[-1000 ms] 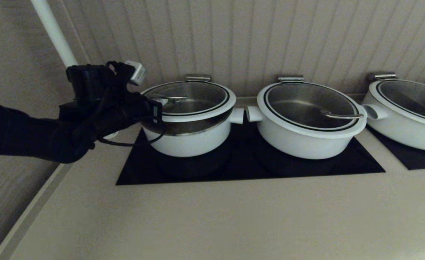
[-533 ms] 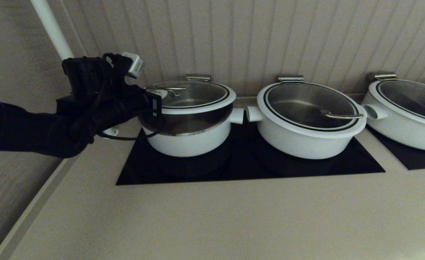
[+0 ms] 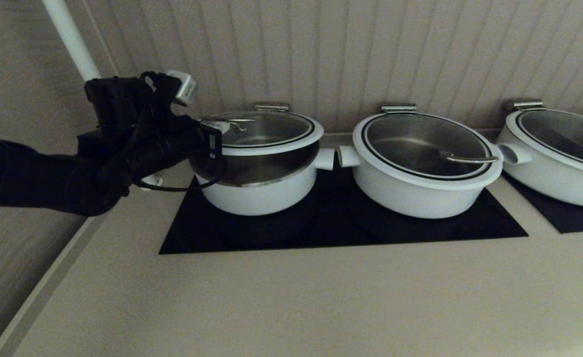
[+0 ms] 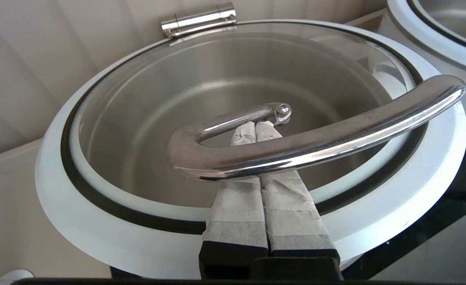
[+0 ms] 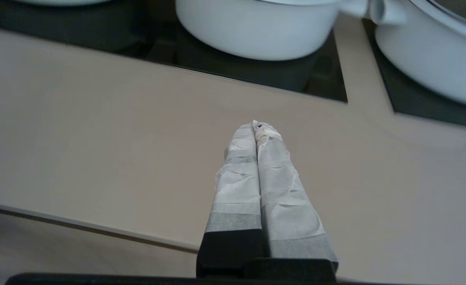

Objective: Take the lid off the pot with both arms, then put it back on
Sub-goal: Hold the pot lid with the right arm

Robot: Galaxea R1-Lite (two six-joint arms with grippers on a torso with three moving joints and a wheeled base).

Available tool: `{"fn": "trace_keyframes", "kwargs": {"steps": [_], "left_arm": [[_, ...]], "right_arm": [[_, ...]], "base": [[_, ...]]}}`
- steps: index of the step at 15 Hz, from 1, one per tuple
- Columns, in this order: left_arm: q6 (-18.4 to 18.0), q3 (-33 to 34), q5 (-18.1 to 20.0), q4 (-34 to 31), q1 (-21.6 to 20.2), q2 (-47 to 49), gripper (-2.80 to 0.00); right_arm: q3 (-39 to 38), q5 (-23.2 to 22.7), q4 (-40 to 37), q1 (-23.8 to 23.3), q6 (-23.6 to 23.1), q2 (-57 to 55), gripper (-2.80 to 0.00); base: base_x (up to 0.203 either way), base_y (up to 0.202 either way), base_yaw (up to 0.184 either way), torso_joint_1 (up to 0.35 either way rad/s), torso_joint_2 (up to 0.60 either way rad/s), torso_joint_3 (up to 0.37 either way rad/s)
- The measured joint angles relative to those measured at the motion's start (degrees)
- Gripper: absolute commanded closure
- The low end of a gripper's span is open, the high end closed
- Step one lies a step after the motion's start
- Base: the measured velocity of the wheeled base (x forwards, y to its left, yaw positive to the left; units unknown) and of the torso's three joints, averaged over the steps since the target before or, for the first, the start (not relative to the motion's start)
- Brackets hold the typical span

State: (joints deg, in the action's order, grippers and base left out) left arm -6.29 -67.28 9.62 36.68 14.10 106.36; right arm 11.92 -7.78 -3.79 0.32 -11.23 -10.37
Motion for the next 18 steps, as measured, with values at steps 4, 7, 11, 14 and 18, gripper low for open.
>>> {"fn": "trace_keyframes", "kwargs": {"steps": [4, 7, 11, 14, 18], "left_arm": [[0.9, -1.0, 0.0, 0.0, -0.1, 0.2, 0.00], [1.0, -1.4, 0.1, 0.0, -0.1, 0.5, 0.00], [1.0, -1.4, 0.1, 0.0, -0.1, 0.7, 0.00], [1.0, -1.3, 0.0, 0.0, -0.1, 0.7, 0.00], [1.0, -1.3, -0.1, 0.0, -0.1, 0.7, 0.00]], "right_arm": [[1.4, -4.2, 7.4, 0.3, -7.1, -13.7, 0.00], [2.1, -7.9, 15.6, 0.5, -11.6, -25.9, 0.00], [5.8, -14.8, 24.2, 3.9, -14.9, -42.0, 0.00], [8.8, -16.6, 26.4, 12.6, -15.1, -52.3, 0.00], [11.9, -17.1, 38.9, 19.5, -13.6, -67.0, 0.00]], "base": [[0.000, 0.000, 0.000, 0.000, 0.00, 0.000], [0.000, 0.000, 0.000, 0.000, 0.00, 0.000], [0.000, 0.000, 0.000, 0.000, 0.00, 0.000], [0.000, 0.000, 0.000, 0.000, 0.00, 0.000], [0.000, 0.000, 0.000, 0.000, 0.00, 0.000]]}}
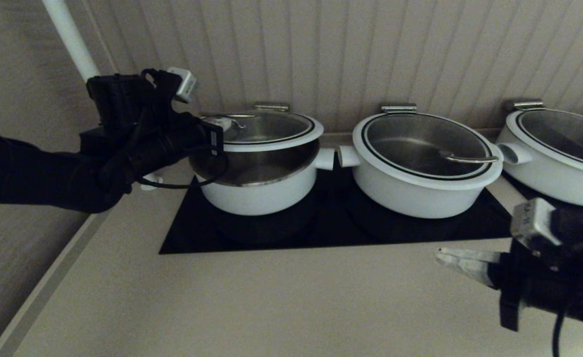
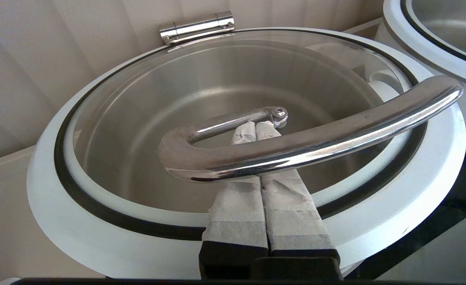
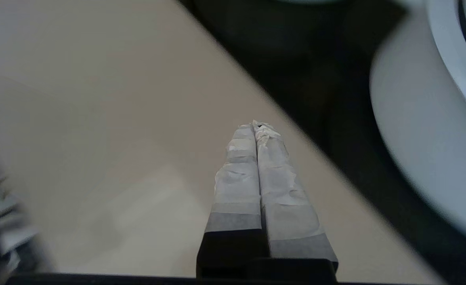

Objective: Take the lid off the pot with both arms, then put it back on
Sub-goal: Hold the pot lid with the right arm

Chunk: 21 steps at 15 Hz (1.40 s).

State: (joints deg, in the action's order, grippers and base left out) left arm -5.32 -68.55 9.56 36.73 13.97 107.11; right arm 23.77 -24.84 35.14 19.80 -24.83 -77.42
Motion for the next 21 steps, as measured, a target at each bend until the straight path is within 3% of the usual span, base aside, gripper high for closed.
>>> {"fn": "trace_keyframes", "kwargs": {"steps": [3, 5, 11, 21], "left_arm": [[0.1, 0.1, 0.0, 0.0, -0.1, 0.0, 0.00], [0.2, 0.1, 0.0, 0.0, -0.2, 0.1, 0.00], [0.2, 0.0, -0.4, 0.2, -0.2, 1.0, 0.00], [0.1, -1.1, -0.2, -0.4, -0.7, 1.3, 0.00]], "right_arm": [[2.4, -0.2, 18.1, 3.5, 2.8, -12.7, 0.00], [6.1, -0.3, 26.0, 5.5, 4.9, -18.1, 0.00], [13.9, -3.3, 29.9, 7.6, 6.0, -26.2, 0.00], [23.3, -3.4, 38.9, 10.0, 7.9, -36.1, 0.00]], "base": [[0.000, 0.000, 0.000, 0.000, 0.00, 0.000], [0.000, 0.000, 0.000, 0.000, 0.00, 0.000], [0.000, 0.000, 0.000, 0.000, 0.00, 0.000], [0.000, 0.000, 0.000, 0.000, 0.00, 0.000]]}}
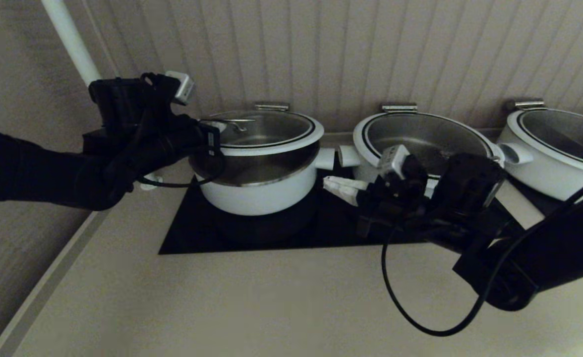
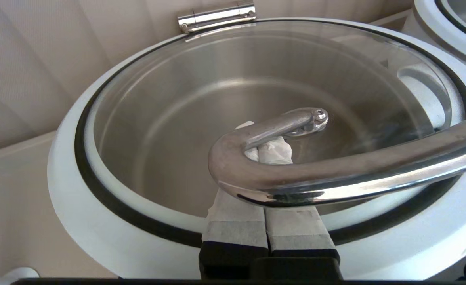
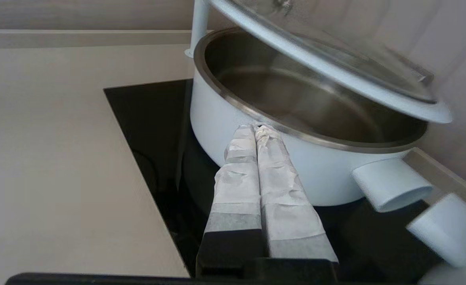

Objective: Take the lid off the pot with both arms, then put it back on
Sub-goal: Hold the pot lid with the right arm

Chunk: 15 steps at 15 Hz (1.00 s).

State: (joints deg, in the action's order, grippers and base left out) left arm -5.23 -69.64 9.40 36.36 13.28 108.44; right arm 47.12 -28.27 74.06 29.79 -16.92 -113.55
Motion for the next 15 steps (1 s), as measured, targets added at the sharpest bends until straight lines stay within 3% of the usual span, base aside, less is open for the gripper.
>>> {"fn": "trace_keyframes", "kwargs": {"steps": [15], "left_arm": [[-0.4, -1.8, 0.1, -0.1, 0.0, 0.3, 0.00]], "right_arm": [[17.0, 1.2, -0.5, 1.2, 0.1, -11.4, 0.00]], "base": [[0.000, 0.000, 0.000, 0.000, 0.00, 0.000]]}}
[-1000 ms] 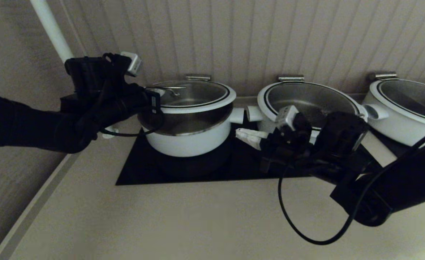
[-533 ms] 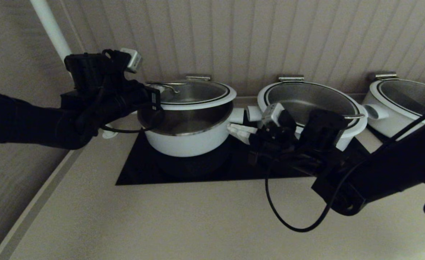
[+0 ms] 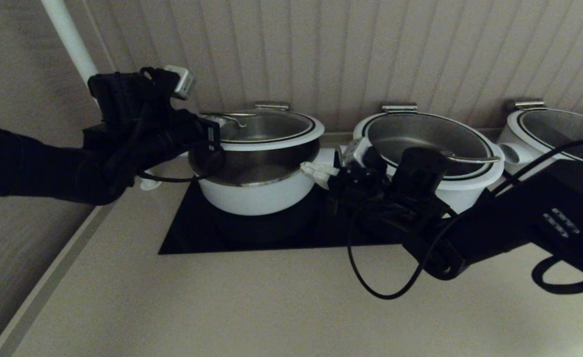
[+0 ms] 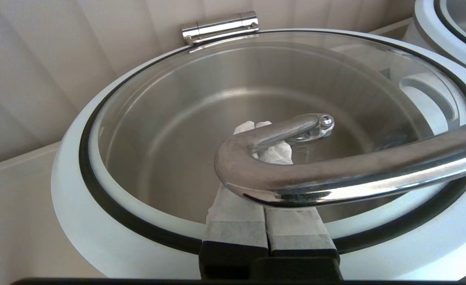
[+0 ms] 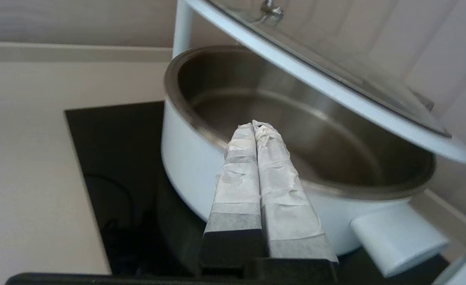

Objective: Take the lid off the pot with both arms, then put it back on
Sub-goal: Hold the pot lid with the right arm

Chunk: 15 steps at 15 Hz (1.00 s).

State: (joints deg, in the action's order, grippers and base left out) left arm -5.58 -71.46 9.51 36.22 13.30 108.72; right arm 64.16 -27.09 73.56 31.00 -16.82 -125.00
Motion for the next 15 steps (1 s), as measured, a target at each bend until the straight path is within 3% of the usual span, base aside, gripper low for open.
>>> {"fn": "trace_keyframes", "kwargs": {"steps": [15], "left_arm": [[0.0, 0.1, 0.0, -0.1, 0.0, -1.4, 0.00]], "right_arm": [[23.4, 0.5, -11.6, -0.2, 1.1, -8.7, 0.00]], "base": [[0.000, 0.000, 0.000, 0.000, 0.00, 0.000]]}}
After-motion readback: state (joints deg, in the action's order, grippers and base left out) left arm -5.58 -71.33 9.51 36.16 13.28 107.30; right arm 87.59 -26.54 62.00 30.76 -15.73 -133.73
